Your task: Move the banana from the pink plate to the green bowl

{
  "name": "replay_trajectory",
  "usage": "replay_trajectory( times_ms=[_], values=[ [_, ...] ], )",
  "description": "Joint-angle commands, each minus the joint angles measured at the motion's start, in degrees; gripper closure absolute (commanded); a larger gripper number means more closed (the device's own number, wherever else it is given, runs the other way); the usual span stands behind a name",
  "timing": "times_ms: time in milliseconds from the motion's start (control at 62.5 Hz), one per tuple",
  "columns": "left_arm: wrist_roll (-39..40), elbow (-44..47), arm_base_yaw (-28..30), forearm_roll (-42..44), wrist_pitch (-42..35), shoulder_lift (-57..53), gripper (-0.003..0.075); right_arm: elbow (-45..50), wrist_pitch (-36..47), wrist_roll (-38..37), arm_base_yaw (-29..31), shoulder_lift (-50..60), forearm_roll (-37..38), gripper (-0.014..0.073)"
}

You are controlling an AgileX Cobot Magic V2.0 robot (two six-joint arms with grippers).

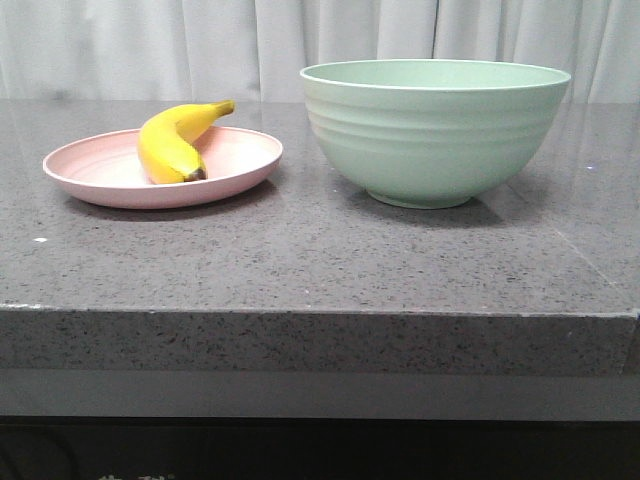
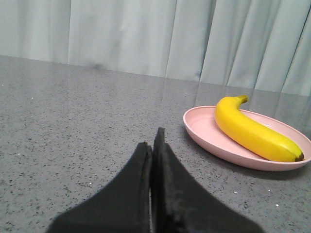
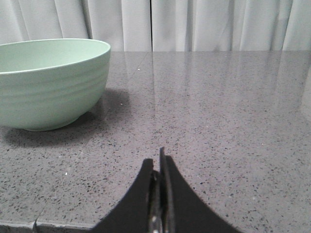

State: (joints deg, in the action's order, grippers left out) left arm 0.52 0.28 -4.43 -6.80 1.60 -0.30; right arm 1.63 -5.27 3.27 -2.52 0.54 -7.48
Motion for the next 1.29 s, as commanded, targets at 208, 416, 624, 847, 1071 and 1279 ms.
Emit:
replay_trajectory(
  times_ms=[208,416,624,847,1071,1279],
  values=[
    [0.40,0.19,0.16,-0.36,-4.64,-1.29,0.0739,-0.31,4.82,0.18,0.24,1.39,-0.08,0.0662],
    [0.40,0.19,0.16,-0.36,-4.64,-1.29,0.0739,-0.31,4.82,0.18,0.24,1.39,-0.08,0.0662],
    [0.40,0.19,0.16,-0.36,-4.64,-1.29,0.0739,-0.31,4.82,0.18,0.24,1.39,-0.08,0.0662],
    [0.40,0.19,0.16,-0.36,-6.46,-1.29,0.0739,-0.31,5.76,0.11,0.21,1.39,-0.42,0.0662],
    [0.40,-5.67,0.16,-0.36,-8.28,-1.29,0.0739,-6.67,1.76,0.04,0.21,1.39,-2.76,0.0662],
    [0.40,-20.31,0.16,-0.11,4.42,1.76,0.0739,-19.72,-3.95,0.21,0.21,-1.43,1.03,0.0662]
  ],
)
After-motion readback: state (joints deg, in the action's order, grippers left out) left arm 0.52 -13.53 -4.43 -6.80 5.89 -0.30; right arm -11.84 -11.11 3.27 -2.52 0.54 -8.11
